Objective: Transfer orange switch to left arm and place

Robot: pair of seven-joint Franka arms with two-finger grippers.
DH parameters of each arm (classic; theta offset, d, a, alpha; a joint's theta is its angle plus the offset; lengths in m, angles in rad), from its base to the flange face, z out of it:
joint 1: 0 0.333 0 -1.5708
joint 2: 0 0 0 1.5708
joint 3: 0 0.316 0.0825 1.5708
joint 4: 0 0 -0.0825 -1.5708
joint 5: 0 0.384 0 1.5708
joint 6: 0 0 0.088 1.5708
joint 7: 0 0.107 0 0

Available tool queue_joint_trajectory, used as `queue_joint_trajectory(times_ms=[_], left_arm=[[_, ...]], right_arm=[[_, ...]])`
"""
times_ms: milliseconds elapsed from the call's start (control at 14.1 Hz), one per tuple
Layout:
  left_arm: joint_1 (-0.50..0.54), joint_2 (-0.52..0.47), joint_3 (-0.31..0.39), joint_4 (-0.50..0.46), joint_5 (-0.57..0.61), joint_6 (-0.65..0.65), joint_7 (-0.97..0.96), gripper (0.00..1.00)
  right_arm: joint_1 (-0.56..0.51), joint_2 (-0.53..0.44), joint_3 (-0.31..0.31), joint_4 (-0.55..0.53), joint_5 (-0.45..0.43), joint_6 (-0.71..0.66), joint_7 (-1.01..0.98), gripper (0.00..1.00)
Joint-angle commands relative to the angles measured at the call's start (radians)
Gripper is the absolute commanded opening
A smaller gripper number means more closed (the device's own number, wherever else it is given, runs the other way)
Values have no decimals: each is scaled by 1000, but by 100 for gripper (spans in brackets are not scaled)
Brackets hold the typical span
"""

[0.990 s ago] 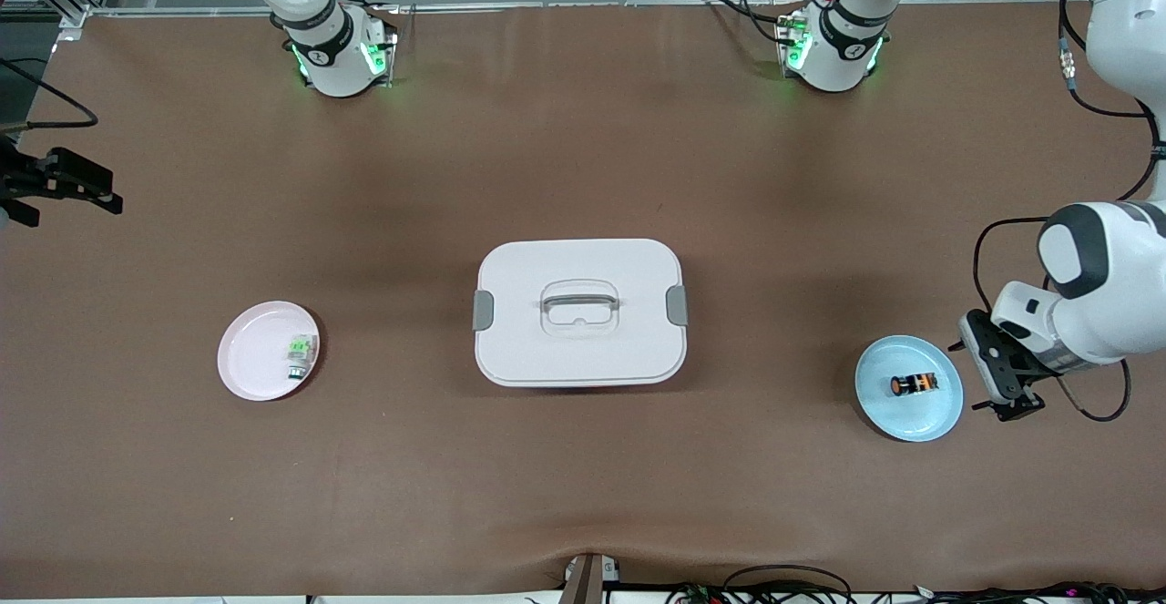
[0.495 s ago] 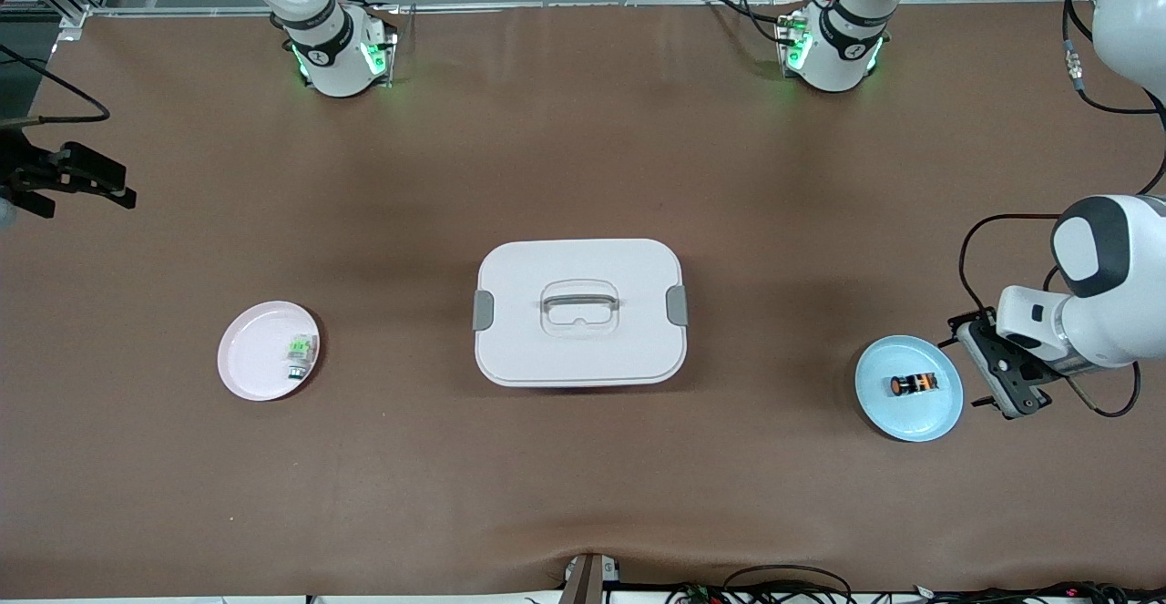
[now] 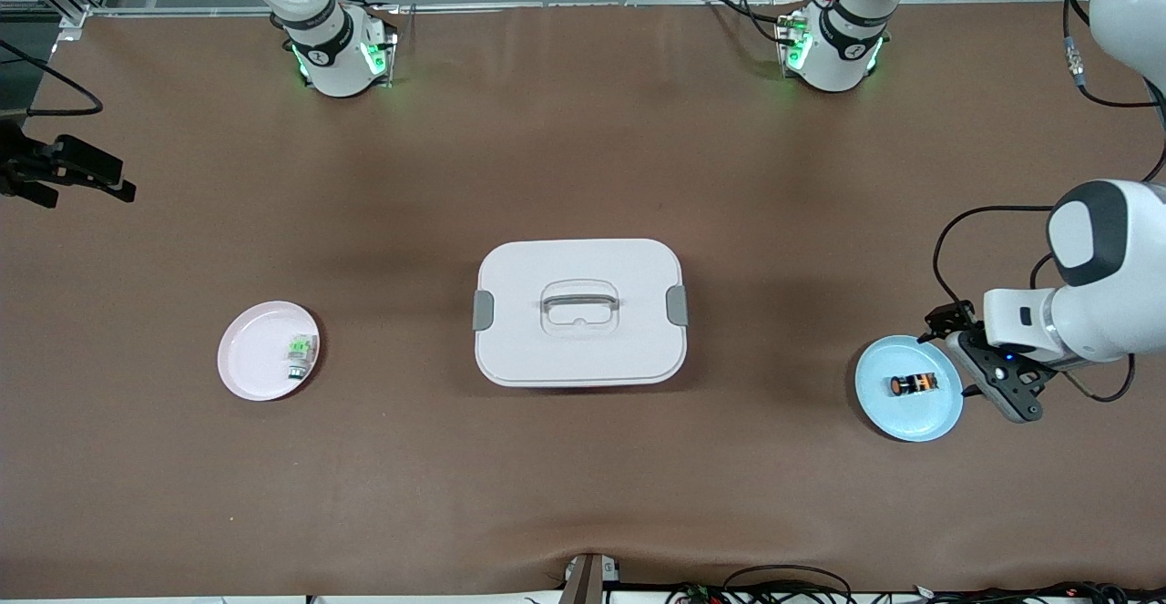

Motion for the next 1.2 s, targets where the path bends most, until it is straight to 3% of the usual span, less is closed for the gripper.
queue_joint_trajectory(times_ms=[0,1131], left_arm=[[7,-33,-4,48,-15,-123,-84,100],[2,-294,-70,33,-5,-344,-894,100]], right_arm=[[-13,-20,6,-16,6,15,12,100],[-13,-20,7,-17,-29,23,6,100]])
